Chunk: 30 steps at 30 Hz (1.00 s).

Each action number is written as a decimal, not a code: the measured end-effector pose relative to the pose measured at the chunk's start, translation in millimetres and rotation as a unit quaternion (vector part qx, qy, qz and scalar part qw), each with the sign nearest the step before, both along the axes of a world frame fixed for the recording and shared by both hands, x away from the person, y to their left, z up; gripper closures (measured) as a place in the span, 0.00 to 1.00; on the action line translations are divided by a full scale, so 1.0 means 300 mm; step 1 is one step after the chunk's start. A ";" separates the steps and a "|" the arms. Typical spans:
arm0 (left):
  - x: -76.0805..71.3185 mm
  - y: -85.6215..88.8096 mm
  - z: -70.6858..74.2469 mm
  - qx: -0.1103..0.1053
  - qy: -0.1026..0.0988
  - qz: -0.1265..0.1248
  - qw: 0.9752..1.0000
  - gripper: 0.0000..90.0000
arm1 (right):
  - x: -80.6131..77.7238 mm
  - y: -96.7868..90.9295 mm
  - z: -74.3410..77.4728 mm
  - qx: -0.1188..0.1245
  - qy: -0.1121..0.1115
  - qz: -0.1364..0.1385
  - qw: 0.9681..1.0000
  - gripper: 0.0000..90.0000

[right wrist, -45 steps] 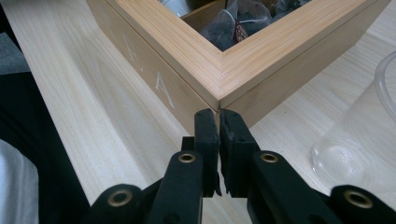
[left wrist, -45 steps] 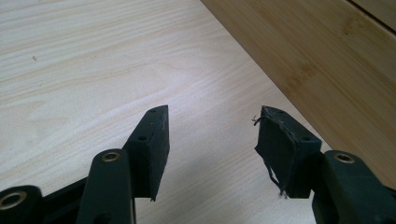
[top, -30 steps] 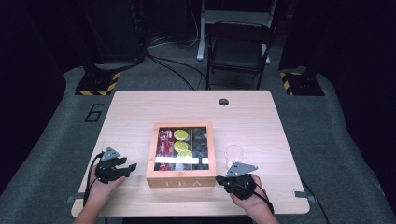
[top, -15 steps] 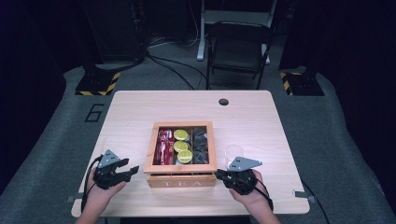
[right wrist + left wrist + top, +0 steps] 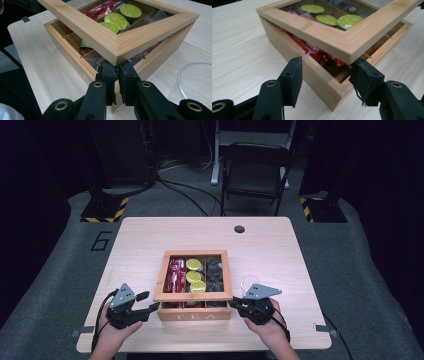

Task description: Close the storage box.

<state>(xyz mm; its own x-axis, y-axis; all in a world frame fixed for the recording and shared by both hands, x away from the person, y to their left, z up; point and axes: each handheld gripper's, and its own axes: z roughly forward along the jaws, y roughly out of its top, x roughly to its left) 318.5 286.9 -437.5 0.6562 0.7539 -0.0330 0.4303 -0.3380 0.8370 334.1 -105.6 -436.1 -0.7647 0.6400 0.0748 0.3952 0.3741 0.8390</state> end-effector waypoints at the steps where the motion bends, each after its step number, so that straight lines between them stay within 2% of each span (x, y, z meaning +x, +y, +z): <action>1: 0.001 -0.005 0.001 -0.001 0.000 0.000 1.000 0.48 | 0.000 0.001 0.000 0.000 0.000 -0.001 1.000 0.93; 4: 0.012 -0.023 0.008 0.001 0.005 0.005 1.000 0.49 | 0.003 0.001 0.001 0.000 -0.003 0.001 1.000 0.92; 6: 0.017 -0.038 0.015 0.005 -0.002 0.008 1.000 0.49 | 0.003 0.000 0.006 0.005 0.001 -0.003 1.000 0.92; 7: 0.018 -0.044 0.019 0.008 -0.007 0.011 1.000 0.49 | 0.005 -0.001 0.009 0.009 -0.004 -0.002 1.000 0.91; 11: 0.018 -0.058 0.046 0.018 -0.025 0.020 0.999 0.48 | 0.009 -0.005 0.027 0.021 -0.010 -0.020 1.000 0.75; 15: 0.026 -0.058 0.075 0.016 -0.025 0.015 0.999 0.48 | 0.011 -0.011 0.059 0.007 -0.033 -0.032 0.999 0.63; 21: 0.039 -0.051 0.104 0.006 -0.023 0.012 1.000 0.48 | 0.020 -0.018 0.085 0.010 -0.048 -0.046 0.998 0.54; 27: 0.052 -0.052 0.138 0.003 -0.031 0.015 0.999 0.48 | 0.032 0.000 0.109 0.010 -0.074 -0.045 0.996 0.57; 29: 0.058 -0.055 0.157 0.005 -0.034 0.015 0.999 0.48 | 0.037 0.012 0.121 0.011 -0.077 -0.036 0.996 0.61; 30: 0.061 -0.056 0.165 0.007 -0.033 0.015 0.999 0.48 | 0.039 0.021 0.128 0.009 -0.077 -0.029 0.997 0.59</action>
